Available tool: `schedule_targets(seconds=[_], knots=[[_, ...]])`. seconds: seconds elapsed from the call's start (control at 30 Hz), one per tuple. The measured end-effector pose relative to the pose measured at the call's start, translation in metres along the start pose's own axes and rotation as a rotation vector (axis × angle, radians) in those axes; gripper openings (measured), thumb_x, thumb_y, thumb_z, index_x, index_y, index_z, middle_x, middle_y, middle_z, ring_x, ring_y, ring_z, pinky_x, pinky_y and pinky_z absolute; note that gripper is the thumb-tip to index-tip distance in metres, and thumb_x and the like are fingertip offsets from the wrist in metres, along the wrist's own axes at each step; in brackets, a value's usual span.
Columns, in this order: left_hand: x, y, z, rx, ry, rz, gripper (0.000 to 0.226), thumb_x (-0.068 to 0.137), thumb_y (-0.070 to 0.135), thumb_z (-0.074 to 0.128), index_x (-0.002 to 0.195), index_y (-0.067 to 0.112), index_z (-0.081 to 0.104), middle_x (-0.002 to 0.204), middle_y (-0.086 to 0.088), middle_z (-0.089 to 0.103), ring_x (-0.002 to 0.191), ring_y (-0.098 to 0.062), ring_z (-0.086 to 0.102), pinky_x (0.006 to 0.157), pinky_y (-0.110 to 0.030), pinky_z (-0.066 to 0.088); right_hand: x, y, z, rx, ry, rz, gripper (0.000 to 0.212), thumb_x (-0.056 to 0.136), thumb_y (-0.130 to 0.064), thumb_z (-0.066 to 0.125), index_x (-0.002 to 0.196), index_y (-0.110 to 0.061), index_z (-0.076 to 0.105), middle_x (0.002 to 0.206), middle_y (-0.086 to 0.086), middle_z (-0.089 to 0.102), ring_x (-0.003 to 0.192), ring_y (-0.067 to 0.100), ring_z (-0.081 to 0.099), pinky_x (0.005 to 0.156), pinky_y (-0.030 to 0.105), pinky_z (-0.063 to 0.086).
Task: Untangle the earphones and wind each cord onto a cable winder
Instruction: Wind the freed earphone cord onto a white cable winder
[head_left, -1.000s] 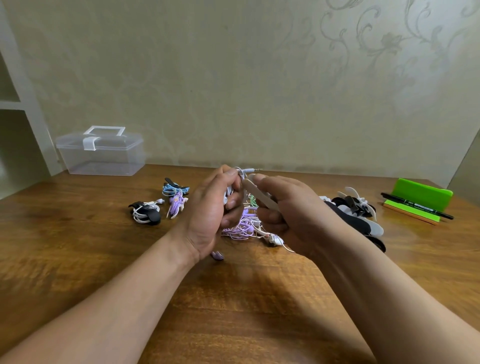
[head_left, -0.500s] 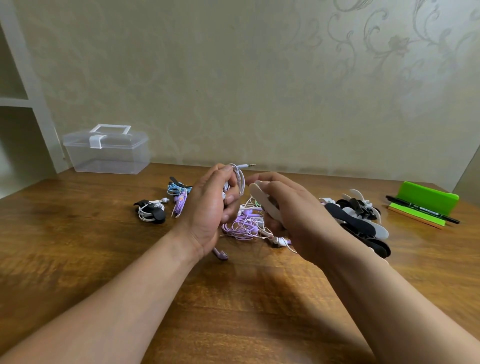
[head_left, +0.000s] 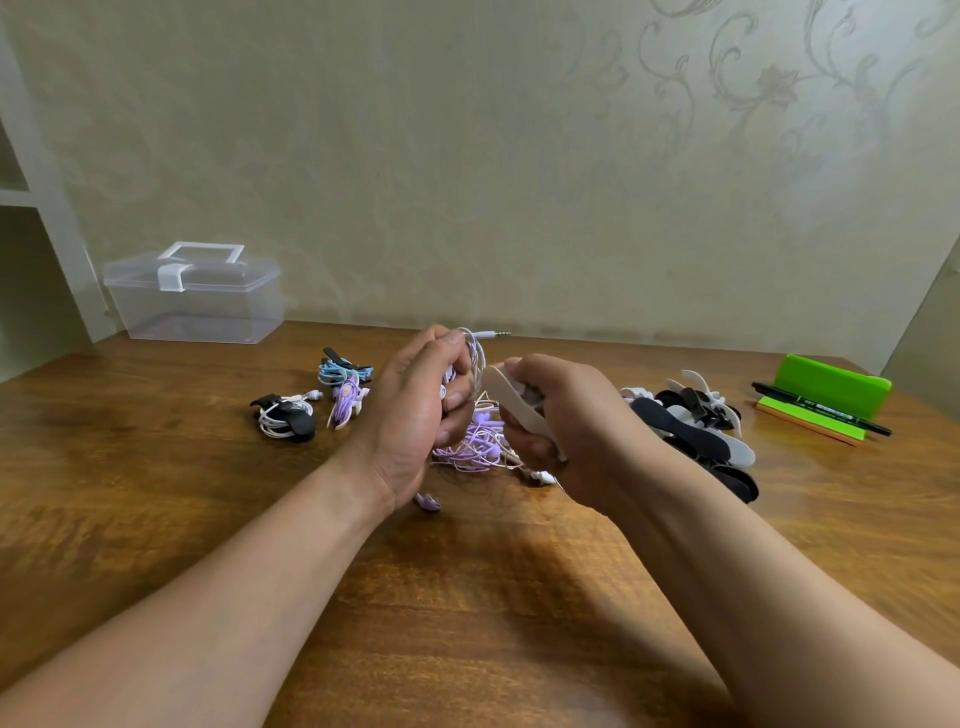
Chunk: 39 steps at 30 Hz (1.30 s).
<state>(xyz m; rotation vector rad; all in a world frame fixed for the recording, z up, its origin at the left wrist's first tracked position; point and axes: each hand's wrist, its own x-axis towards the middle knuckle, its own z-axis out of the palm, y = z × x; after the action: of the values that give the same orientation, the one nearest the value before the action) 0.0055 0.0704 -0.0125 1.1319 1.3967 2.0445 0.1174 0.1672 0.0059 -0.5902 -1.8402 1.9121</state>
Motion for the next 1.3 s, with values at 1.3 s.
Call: schedule_targets(seconds=[1.3], knots=[[-0.009,0.000,0.011,0.365,-0.316,0.016,0.044,0.073,0.032,0.085,0.084,0.017,0.045,0.061,0.019,0.053,0.060,-0.001,0.047,0.060,-0.018,0.043,0.017,0.011,-0.015,0.358,0.059,0.105,0.020,0.102,-0.015,0.054,0.108,0.000,0.066,0.100,0.019,0.064,0.091,0.029,0.064,0.079,0.040,0.054]])
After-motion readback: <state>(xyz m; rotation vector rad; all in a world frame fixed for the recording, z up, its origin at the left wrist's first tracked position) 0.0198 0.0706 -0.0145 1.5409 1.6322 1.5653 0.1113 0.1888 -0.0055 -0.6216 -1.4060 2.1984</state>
